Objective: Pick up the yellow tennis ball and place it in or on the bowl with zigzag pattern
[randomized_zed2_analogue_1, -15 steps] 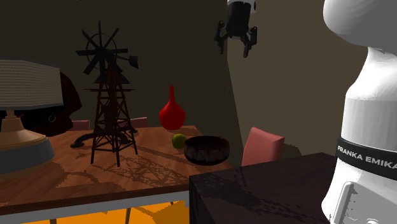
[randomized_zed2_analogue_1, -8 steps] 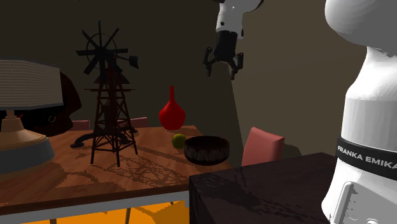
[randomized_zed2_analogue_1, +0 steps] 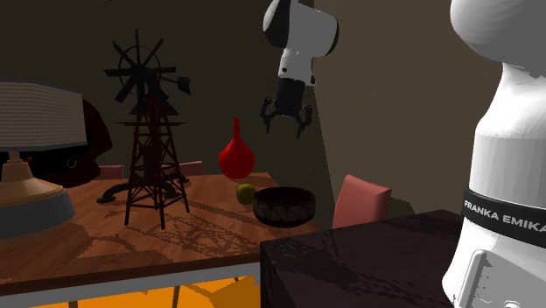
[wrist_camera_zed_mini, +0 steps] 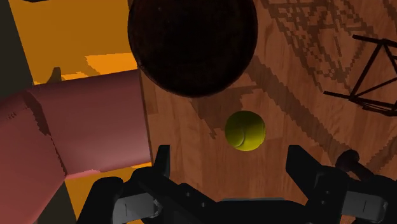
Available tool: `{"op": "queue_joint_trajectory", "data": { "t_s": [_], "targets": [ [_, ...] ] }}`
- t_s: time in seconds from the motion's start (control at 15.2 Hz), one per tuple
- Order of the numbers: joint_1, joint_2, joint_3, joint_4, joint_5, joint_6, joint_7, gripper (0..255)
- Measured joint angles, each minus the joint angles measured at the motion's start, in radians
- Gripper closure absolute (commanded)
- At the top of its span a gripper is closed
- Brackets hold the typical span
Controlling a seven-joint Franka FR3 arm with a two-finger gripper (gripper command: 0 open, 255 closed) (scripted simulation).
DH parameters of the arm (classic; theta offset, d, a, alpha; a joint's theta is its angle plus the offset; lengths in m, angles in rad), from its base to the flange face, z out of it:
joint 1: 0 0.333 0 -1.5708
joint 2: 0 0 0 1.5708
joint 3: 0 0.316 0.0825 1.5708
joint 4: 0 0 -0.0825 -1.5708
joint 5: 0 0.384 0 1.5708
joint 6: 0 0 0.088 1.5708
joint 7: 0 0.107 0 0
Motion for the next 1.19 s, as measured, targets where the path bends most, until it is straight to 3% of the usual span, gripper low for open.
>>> {"op": "queue_joint_trajectory", "data": {
  "t_s": [0.53,0.92,1.19],
  "targets": [
    [0.023,0.311,0.032,0.139,0.095,0.178,-0.024,0],
    [0.036,0.545,0.06,0.308,0.135,0.254,-0.022,0],
    [0.042,0.621,0.069,0.35,0.143,0.29,-0.024,0]
  ]
}}
